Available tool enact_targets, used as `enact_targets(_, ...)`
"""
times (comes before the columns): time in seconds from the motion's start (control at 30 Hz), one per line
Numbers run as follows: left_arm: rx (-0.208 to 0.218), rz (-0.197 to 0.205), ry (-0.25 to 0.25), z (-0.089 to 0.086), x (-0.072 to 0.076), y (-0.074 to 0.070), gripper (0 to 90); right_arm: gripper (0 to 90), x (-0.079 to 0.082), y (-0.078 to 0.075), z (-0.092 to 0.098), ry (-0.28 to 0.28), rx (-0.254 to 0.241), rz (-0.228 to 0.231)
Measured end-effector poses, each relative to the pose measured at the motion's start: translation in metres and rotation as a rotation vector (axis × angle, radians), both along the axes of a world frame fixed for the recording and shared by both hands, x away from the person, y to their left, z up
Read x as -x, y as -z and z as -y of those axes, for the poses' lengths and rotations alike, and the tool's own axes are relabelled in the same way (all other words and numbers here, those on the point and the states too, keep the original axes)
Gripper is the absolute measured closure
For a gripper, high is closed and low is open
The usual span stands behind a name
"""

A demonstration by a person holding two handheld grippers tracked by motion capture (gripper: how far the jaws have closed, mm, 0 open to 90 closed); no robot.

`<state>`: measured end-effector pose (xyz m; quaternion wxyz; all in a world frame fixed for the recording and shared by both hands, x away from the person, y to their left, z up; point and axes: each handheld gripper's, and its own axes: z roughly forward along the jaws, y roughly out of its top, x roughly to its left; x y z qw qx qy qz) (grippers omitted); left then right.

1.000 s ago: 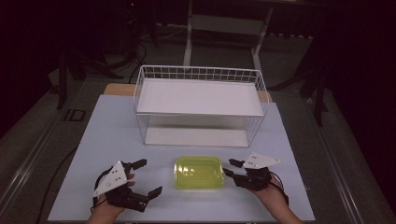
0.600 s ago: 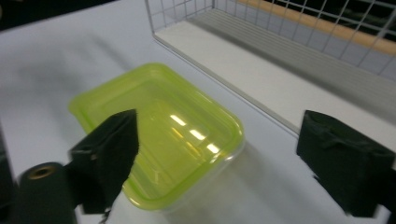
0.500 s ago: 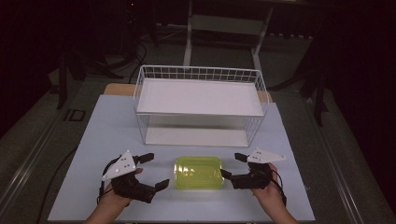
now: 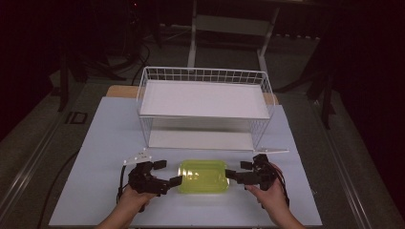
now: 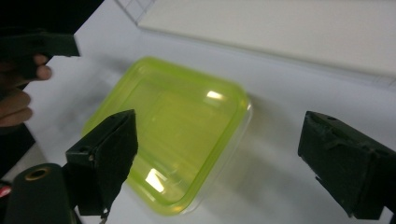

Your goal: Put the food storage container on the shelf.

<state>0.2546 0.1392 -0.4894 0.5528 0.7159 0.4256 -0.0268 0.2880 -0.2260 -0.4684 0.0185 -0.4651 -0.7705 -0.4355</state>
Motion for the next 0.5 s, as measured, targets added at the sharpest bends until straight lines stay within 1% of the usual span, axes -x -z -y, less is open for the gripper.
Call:
enact_targets(0.03, 0.022, -0.031, -0.009, 0.0, -0.002, 0.003, 0.1, 13.7, -0.001, 0.002, 0.0, -0.002, -0.015, -0.03)
enact_targets(0.07, 0.032, -0.063, -0.013, 0.001, -0.004, 0.005, 0.1, 14.9, -0.001, 0.003, 0.0, 0.008, -0.018, -0.054)
enact_targets(0.1, 0.03, -0.093, -0.026, 0.003, -0.005, 0.008, 0.1, 16.6, -0.002, 0.005, 0.0, 0.006, -0.032, -0.085)
enact_targets(0.13, 0.017, -0.121, -0.035, 0.004, -0.007, 0.01, 0.1, 19.8, -0.002, 0.006, 0.001, 0.012, -0.046, -0.115)
enact_targets(0.17, 0.018, -0.151, -0.044, 0.005, -0.008, 0.012, 2.0, 22.8, -0.003, 0.008, 0.001, 0.019, -0.051, -0.13)
enact_targets(0.2, 0.015, -0.172, -0.056, 0.006, -0.009, 0.014, 10.2, 23.4, -0.003, 0.009, 0.001, 0.02, -0.052, -0.148)
enact_targets(0.23, 0.006, -0.196, -0.066, 0.007, -0.009, 0.016, 14.0, 26.7, -0.003, 0.011, 0.001, 0.023, -0.05, -0.163)
enact_targets(0.27, 0.006, -0.212, -0.065, 0.008, -0.011, 0.017, 14.5, 30.0, -0.004, 0.013, 0.001, 0.03, -0.049, -0.176)
enact_targets(0.3, -0.008, -0.217, -0.072, 0.009, -0.011, 0.018, 16.1, 32.0, -0.004, 0.015, 0.001, 0.037, -0.049, -0.189)
enact_targets(0.33, -0.008, -0.217, -0.072, 0.009, -0.011, 0.018, 18.1, 35.2, -0.005, 0.017, 0.001, 0.043, -0.051, -0.204)
enact_targets(0.37, -0.001, -0.238, -0.078, 0.01, -0.012, 0.021, 22.0, 37.2, -0.006, 0.019, 0.001, 0.046, -0.056, -0.217)
enact_targets(0.4, -0.01, -0.243, -0.081, 0.011, -0.011, 0.021, 22.4, 37.6, -0.007, 0.021, 0.0, 0.05, -0.053, -0.225)
enact_targets(0.43, -0.02, -0.246, -0.079, 0.012, -0.011, 0.022, 24.2, 40.3, -0.007, 0.022, 0.0, 0.051, -0.049, -0.231)
enact_targets(0.47, -0.028, -0.253, -0.081, 0.013, -0.011, 0.023, 30.3, 41.7, -0.007, 0.024, -0.001, 0.05, -0.045, -0.237)
enact_targets(0.5, -0.047, -0.262, -0.09, 0.013, -0.011, 0.023, 33.7, 42.9, -0.007, 0.025, -0.001, 0.057, -0.041, -0.243)
